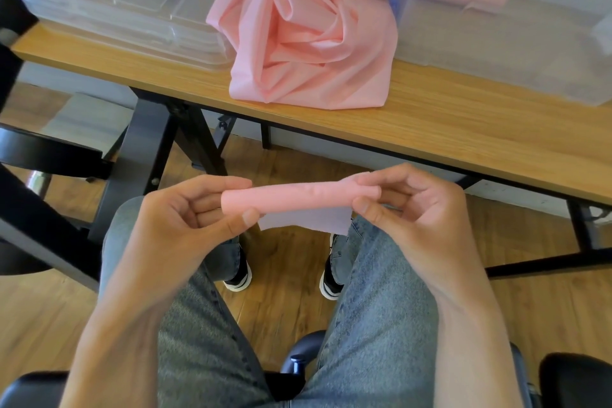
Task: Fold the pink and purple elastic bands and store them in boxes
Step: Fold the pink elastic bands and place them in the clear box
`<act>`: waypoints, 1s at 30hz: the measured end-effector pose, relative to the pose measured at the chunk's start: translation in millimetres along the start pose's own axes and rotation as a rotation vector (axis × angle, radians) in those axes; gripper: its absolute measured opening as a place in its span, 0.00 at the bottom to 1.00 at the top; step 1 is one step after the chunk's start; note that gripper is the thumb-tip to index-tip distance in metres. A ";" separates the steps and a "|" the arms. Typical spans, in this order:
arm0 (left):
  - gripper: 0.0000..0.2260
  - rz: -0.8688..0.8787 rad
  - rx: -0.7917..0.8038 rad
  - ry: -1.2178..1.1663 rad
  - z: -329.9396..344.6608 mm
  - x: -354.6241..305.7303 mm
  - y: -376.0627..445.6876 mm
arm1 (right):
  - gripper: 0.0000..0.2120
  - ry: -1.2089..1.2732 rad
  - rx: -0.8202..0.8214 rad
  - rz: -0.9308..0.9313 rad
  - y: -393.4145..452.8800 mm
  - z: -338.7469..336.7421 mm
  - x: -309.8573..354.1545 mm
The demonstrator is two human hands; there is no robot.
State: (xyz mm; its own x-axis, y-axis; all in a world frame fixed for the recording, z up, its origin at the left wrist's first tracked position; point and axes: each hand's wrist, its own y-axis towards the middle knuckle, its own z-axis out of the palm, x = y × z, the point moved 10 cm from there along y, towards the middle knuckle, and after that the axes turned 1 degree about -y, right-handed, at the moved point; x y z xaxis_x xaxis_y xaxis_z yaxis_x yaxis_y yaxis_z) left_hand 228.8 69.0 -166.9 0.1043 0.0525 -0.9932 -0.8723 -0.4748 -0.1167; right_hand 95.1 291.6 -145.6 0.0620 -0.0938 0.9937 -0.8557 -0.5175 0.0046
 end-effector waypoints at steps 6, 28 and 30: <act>0.18 0.032 -0.015 -0.036 -2.8 -6.3 -1.8 | 0.11 0.102 -0.013 0.114 0.1 2.1 -9.0; 0.16 -0.147 0.073 0.048 0.6 16.6 -0.6 | 0.08 -0.004 0.022 0.201 -0.7 0.9 -22.3; 0.16 -0.153 0.109 0.085 1.2 18.3 -1.5 | 0.08 -0.011 0.028 0.190 -0.6 0.9 -21.9</act>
State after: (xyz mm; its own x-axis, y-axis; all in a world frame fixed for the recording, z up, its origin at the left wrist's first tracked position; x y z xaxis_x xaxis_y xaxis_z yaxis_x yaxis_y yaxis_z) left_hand 231.5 71.8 -185.0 0.2760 0.0402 -0.9603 -0.8891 -0.3689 -0.2710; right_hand 94.7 293.2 -167.5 -0.0938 -0.2011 0.9751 -0.8377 -0.5133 -0.1865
